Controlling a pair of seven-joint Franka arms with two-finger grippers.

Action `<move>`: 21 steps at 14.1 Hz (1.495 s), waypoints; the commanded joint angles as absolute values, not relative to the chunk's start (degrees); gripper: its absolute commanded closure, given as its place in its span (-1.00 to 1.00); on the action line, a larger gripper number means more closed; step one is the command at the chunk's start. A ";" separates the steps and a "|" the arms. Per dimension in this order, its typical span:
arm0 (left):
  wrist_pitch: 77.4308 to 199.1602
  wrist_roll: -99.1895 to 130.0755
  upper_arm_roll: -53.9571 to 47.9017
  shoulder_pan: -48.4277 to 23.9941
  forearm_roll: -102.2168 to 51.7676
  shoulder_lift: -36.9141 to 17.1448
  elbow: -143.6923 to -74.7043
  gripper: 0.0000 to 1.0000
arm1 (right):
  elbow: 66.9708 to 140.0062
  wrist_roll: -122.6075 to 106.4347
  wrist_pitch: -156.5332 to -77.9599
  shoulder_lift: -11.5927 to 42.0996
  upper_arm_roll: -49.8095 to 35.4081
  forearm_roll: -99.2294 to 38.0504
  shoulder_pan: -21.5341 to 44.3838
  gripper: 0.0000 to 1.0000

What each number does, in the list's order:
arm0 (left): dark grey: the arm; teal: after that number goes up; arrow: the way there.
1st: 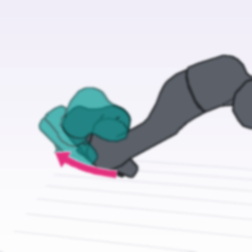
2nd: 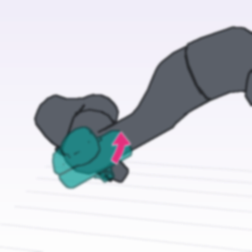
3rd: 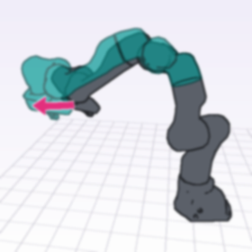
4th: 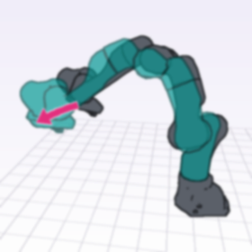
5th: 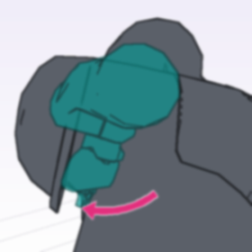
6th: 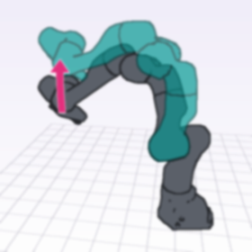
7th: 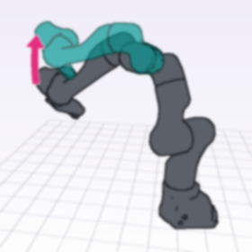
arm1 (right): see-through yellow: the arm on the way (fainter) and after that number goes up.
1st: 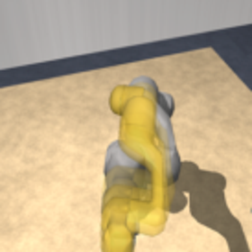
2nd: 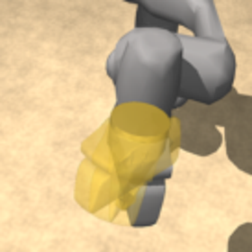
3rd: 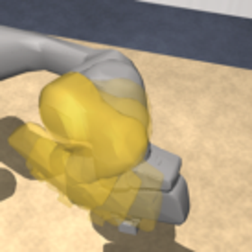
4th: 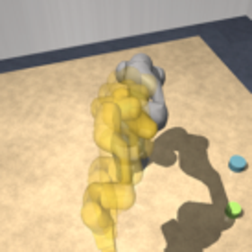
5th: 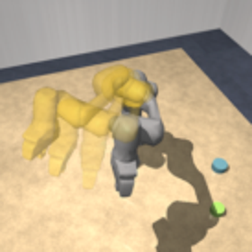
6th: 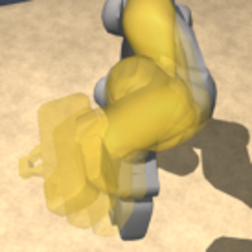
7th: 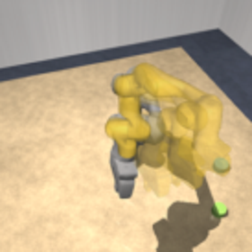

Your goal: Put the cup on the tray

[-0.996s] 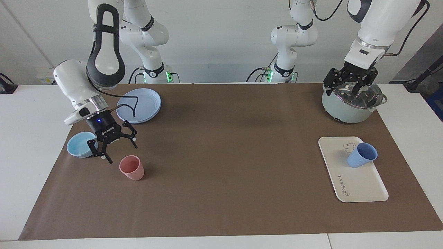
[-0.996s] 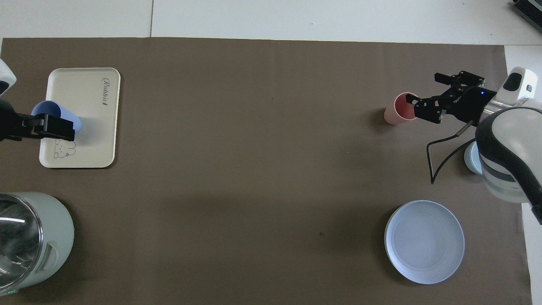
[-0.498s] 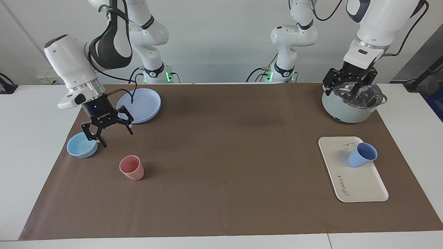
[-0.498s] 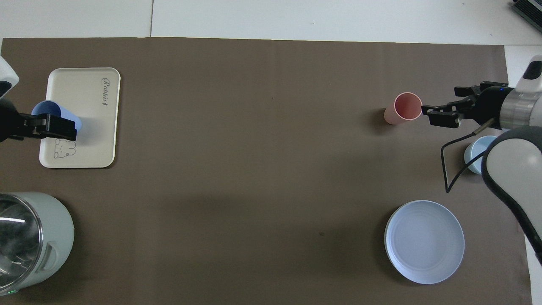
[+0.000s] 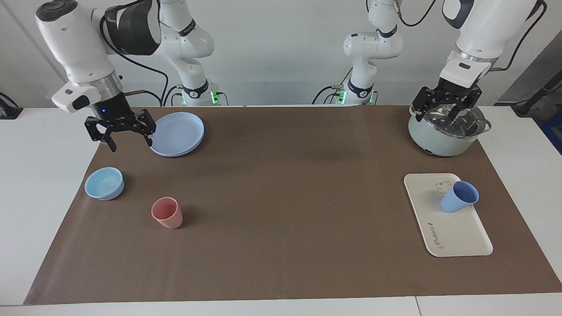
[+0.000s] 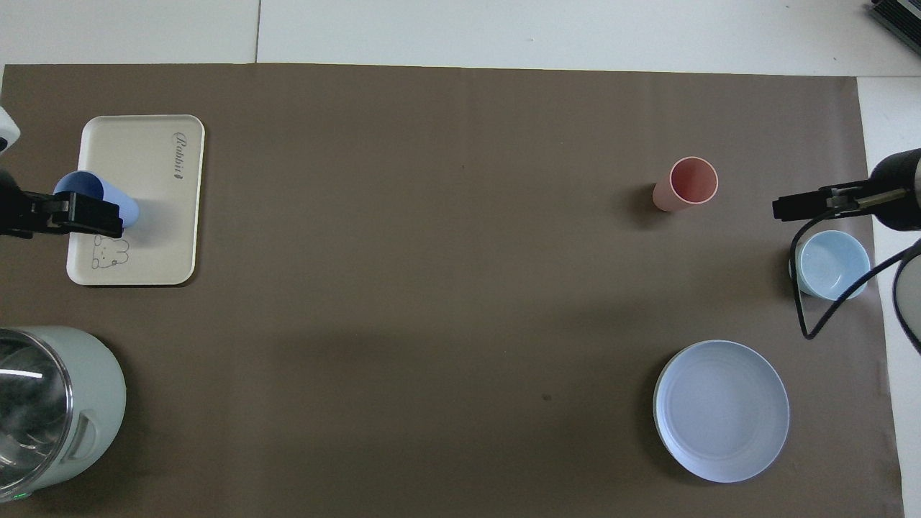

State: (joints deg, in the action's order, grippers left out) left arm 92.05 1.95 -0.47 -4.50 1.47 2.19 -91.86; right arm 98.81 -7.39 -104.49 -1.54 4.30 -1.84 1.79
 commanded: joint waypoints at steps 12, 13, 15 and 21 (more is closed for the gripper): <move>92.37 1.76 -0.70 -3.60 0.97 2.81 -92.90 -1.00 | 90.79 1.40 -89.39 -0.35 5.26 0.88 1.22 -1.00; 92.37 1.76 -0.70 -3.60 0.97 2.81 -92.90 -1.00 | 90.36 1.75 -88.95 -0.26 8.49 0.44 3.32 -1.00; 92.37 1.76 -0.70 -3.69 0.97 2.81 -92.90 -1.00 | 90.26 1.23 -88.51 -0.18 11.68 0.00 5.19 -1.00; 92.37 1.76 -0.70 -3.60 0.97 2.81 -92.90 -1.00 | 90.88 1.23 -88.33 -0.53 7.38 0.09 1.94 -1.00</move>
State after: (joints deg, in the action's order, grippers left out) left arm 92.05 1.96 -0.49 -4.12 1.46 2.19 -91.89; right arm 91.38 0.87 -89.72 -0.52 8.44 0.56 3.37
